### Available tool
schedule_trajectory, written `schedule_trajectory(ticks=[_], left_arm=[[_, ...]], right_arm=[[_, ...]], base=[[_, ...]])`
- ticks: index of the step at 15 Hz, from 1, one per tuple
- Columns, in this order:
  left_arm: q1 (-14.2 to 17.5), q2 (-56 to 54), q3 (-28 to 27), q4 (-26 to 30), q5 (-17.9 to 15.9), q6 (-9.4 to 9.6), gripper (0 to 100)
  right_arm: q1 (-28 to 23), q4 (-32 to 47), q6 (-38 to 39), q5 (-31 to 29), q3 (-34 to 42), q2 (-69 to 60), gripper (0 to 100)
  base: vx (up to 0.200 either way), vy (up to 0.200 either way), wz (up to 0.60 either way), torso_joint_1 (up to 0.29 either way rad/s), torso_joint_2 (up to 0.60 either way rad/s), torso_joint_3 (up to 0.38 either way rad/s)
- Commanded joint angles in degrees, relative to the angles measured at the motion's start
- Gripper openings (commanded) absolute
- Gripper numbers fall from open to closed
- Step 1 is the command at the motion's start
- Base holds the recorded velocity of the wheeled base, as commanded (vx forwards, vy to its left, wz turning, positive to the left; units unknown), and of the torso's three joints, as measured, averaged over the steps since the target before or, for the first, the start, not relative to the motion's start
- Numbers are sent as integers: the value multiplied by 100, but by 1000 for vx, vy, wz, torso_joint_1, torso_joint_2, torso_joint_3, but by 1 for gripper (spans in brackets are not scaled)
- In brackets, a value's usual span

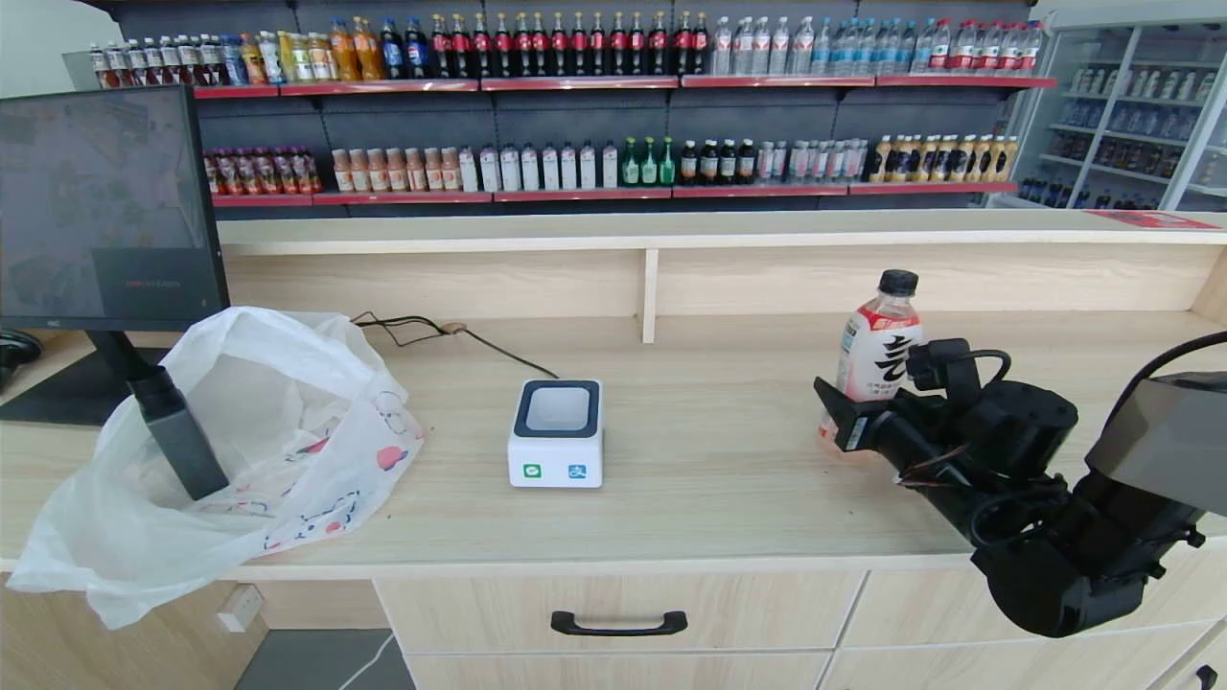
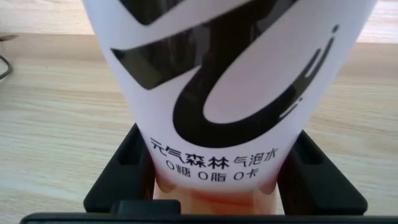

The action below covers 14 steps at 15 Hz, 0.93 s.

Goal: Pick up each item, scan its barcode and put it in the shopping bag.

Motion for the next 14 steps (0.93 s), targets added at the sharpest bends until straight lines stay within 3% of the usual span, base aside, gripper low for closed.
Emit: schedule_trajectory(ticks=[1, 11, 14], left_arm=[[0, -2, 0, -4, 0, -4, 100], [0, -2, 0, -4, 0, -4, 100], [0, -2, 0, -4, 0, -4, 100]], right_arm=[[3, 5, 2, 0, -10, 9, 0], [3, 5, 10, 0, 25, -457, 0], [179, 5, 2, 0, 439, -1151, 0]], base=[[0, 0, 0, 0, 0, 0], [0, 0, 0, 0, 0, 0], [0, 0, 0, 0, 0, 0]])
